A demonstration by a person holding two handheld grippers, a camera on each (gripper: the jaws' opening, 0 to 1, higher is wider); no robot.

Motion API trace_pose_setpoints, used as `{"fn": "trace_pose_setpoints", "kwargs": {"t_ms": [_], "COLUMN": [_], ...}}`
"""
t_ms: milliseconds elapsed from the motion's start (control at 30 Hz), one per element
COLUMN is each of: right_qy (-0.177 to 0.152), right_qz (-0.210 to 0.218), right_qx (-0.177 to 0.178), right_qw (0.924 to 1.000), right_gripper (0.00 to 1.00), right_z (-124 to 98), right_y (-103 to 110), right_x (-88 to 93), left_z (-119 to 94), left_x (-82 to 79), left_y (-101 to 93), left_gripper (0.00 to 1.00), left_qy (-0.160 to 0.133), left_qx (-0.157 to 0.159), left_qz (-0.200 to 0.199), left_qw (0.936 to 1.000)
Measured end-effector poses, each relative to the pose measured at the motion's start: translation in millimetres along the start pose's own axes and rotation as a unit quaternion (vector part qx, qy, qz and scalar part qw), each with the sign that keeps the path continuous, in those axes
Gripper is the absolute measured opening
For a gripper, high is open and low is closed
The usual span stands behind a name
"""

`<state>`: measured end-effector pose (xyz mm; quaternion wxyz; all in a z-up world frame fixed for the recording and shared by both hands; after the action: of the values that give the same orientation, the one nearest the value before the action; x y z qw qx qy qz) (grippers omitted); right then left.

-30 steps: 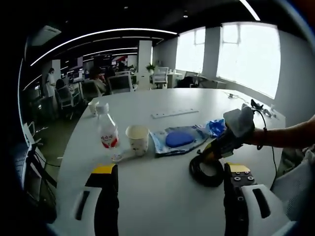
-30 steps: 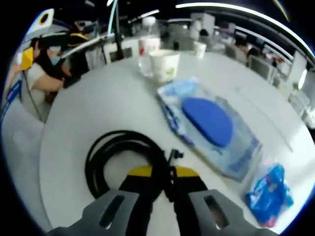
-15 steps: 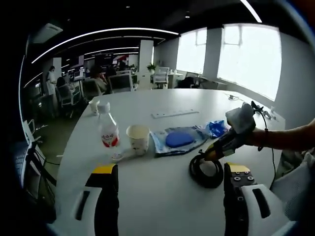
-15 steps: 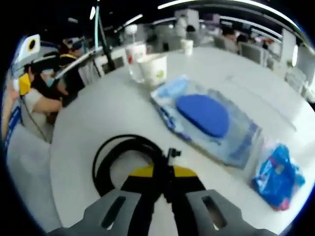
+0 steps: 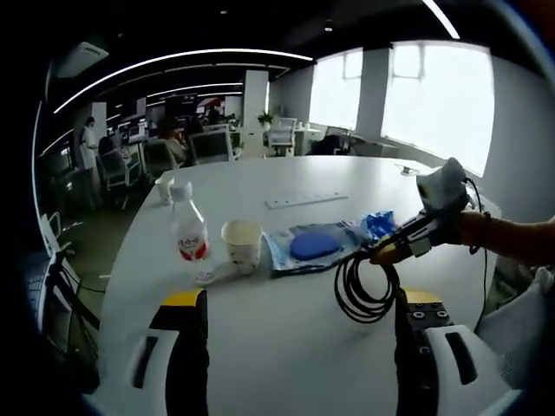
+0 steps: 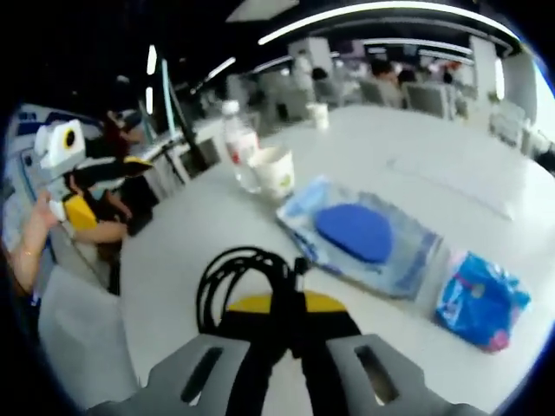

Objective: Arrange the tabletop items into an orderly group along one side of the table until the central work area is clear of visible clutter.

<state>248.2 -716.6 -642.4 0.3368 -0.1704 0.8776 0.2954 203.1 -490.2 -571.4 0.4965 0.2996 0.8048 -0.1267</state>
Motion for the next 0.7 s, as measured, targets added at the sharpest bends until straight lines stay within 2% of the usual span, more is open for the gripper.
{"fn": "trace_pose_setpoints", "kwargs": {"t_ms": [367, 500, 700], "right_qy": [-0.037, -0.039, -0.038], "right_qz": [0.003, -0.017, -0.005], "right_qx": [0.003, 0.022, 0.019], "right_qw": [0.9993, 0.9988, 0.9991], "right_gripper": [0.06, 0.06, 0.06], "right_z": [-27.7, -38.5, -47.0], "right_y": [13.4, 13.4, 12.8], "right_x": [-20.6, -22.4, -20.2], "left_z": [-0.2, -1.4, -3.5], "left_x": [-2.0, -1.9, -2.2], "left_y": [-4.4, -5.1, -5.7], "left_gripper": [0.89, 0.89, 0.9], "left_qy": [0.0, 0.0, -0.001], "left_qx": [0.009, 0.011, 0.011], "left_qz": [0.008, 0.011, 0.013], "left_qw": [0.9999, 0.9999, 0.9999]}}
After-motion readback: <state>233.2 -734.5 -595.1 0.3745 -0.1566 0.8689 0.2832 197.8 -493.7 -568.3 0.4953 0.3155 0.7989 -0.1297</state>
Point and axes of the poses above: the point that each gripper's makers call its tool centre point, and the gripper's own axes: z roughly forward along the fingers, y roughly to its left, x roughly out of its underside, the point moved 5 cm from there along -z, roughly backward along the fingers, and after that the axes turned 12 degrees about z, right-handed, at the moved point
